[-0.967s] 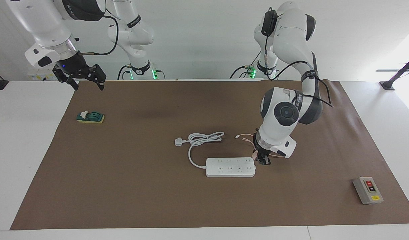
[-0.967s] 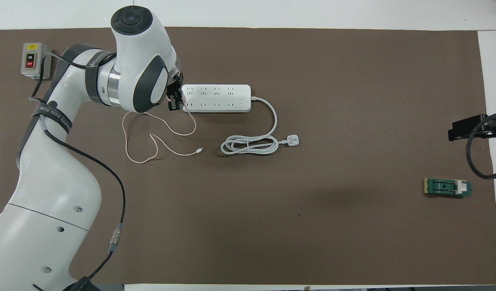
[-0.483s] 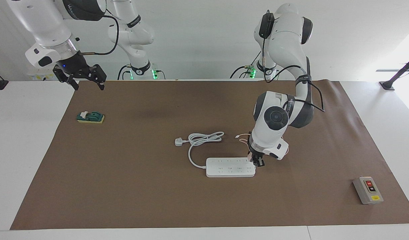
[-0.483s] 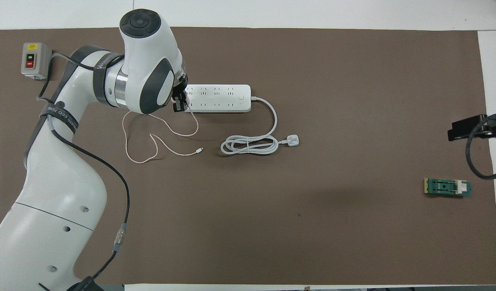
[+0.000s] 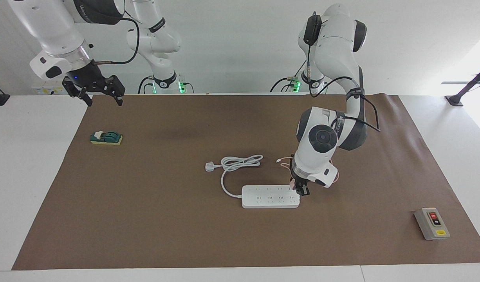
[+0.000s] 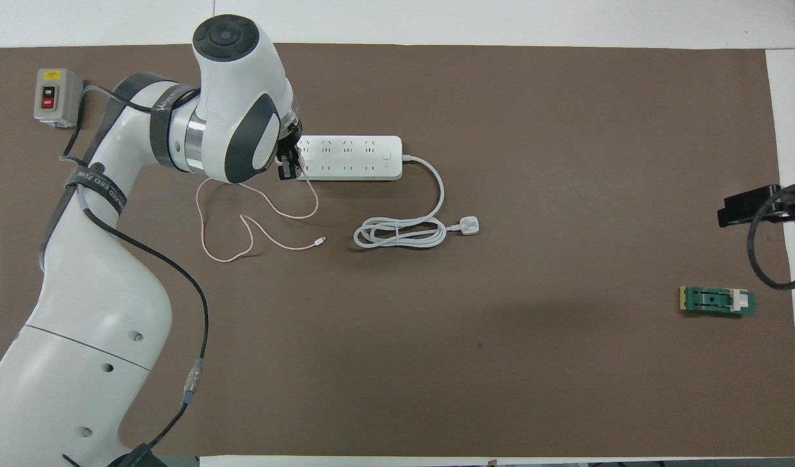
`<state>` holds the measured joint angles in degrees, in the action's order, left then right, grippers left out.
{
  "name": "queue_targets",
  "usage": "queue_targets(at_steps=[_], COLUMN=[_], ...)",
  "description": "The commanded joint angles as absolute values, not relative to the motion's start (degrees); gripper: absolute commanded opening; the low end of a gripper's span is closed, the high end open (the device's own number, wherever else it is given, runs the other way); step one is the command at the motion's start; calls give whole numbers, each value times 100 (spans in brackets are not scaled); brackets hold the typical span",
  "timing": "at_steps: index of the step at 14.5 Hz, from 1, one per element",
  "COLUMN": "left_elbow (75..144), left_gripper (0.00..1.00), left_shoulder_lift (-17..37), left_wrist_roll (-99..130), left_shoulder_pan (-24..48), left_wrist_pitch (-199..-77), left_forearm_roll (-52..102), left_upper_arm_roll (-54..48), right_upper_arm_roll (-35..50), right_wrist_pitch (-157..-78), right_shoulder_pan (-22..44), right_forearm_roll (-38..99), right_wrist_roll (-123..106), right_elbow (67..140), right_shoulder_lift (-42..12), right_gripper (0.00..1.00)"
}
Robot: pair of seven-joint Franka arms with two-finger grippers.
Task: Plug charger into power strip
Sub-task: 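Push the charger prongs into the strip socket with the left gripper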
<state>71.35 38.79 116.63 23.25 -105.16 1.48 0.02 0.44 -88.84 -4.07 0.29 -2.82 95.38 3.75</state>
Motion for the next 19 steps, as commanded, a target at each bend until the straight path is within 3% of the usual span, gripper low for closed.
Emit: queue_targets(at_steps=[1,19], left_elbow=[7022,7269], left_gripper=[0,0], left_shoulder_lift=[4025,4166], left_wrist_roll=[11769,11751], left_shoulder_pan=[2443,2531], left_wrist_pitch=[-10661,-11012], left_forearm_roll=[53,35], left_upper_arm_roll=[70,79], right_upper_arm_roll=[132,132], right_wrist_pitch=[-8912,-8833], right_shoulder_pan=[-510,-510], right_forearm_roll=[-70,-62], right_wrist_roll=[-378,-396], right_elbow=[9633,9642], right_shoulder_lift=[483,492], right_gripper=[100,100])
